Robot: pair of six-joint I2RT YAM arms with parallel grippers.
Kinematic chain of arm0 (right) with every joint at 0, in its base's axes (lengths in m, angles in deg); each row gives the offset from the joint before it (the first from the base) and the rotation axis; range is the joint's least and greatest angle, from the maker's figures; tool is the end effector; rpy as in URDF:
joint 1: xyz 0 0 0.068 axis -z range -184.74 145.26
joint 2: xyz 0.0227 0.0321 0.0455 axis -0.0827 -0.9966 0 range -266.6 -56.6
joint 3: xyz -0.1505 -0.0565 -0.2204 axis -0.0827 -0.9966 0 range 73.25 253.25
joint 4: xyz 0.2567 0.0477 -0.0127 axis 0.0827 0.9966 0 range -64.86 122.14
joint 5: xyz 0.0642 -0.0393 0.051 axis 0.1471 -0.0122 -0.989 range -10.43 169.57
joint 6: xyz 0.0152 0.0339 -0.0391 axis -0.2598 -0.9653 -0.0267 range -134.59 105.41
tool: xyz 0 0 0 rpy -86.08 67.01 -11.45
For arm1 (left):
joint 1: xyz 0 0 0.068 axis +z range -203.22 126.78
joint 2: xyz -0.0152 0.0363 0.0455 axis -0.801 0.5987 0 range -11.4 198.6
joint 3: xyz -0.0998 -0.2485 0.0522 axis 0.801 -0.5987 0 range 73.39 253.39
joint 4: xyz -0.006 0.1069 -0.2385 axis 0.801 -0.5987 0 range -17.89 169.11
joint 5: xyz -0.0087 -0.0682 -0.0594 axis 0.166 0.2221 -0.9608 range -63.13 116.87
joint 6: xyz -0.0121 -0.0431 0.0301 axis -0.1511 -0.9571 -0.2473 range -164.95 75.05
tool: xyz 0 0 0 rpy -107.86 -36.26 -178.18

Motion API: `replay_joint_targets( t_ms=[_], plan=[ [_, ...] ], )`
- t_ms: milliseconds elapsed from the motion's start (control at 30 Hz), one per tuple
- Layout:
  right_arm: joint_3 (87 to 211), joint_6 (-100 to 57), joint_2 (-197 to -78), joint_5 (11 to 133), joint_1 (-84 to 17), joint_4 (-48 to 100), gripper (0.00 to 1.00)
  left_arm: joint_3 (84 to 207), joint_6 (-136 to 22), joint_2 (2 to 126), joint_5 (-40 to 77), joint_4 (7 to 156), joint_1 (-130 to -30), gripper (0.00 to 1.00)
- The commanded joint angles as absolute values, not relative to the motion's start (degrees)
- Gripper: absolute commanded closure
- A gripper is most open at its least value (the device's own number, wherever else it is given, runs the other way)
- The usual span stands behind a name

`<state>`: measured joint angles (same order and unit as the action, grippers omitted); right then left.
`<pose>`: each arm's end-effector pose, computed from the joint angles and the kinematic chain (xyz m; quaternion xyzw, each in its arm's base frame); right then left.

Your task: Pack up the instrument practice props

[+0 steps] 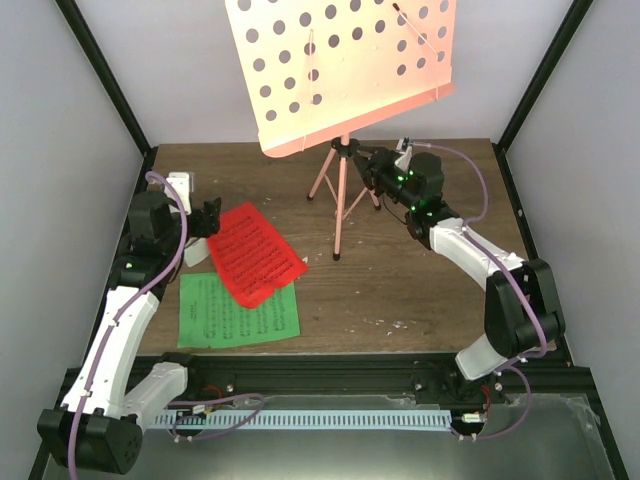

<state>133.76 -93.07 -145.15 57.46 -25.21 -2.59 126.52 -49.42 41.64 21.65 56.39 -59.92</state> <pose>0.3370 0.1401 0.3147 0.2192 0.6741 0.6144 0.3464 0.2053 -0.0274 0.3428 0.0414 0.8306 -0.0916 0.5477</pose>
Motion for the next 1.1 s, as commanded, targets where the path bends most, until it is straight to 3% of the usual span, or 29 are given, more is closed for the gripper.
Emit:
replay_joint_targets(
  t_ms=[0,133,267,333,400,467,633,733,900,1067],
  plan=[
    [135.26,-93.24,-145.45,57.89,-25.66,-4.23,0.76,125.95,-49.46,41.60,21.38,57.44,-60.08,0.27],
    [134.55,-93.51,-145.63,57.94,-25.66,-4.93,0.88,125.95,-49.43,41.60,21.33,57.49,-60.08,0.27],
    [134.26,-93.69,-145.80,57.69,-25.72,-5.56,0.89,125.95,-49.46,41.69,21.25,57.41,-60.08,0.27],
    [134.24,-93.69,-145.72,57.59,-25.64,-5.72,0.77,125.94,-49.50,41.69,21.20,57.41,-60.08,0.27],
    [134.01,-93.90,-145.48,57.73,-25.66,-5.98,0.55,125.96,-49.51,41.69,21.24,57.40,-60.08,0.27],
    [133.77,-94.04,-145.09,58.08,-25.65,-6.23,0.41,125.95,-49.49,41.69,21.24,57.44,-60.08,0.27],
    [132.77,-94.59,-144.02,60.03,-25.69,-6.44,0.37,125.95,-49.51,41.69,21.15,57.41,-60.08,0.27],
    [132.39,-94.73,-143.70,60.49,-25.66,-6.50,0.43,125.93,-49.45,41.69,20.99,57.41,-60.07,0.27],
    [131.91,-95.05,-143.61,60.43,-25.66,-6.46,0.67,125.87,-49.49,41.69,20.97,57.46,-60.08,0.27],
    [131.53,-95.05,-143.85,60.13,-25.67,-7.10,0.82,125.84,-49.52,41.69,20.92,57.45,-60.08,0.27]
  ],
)
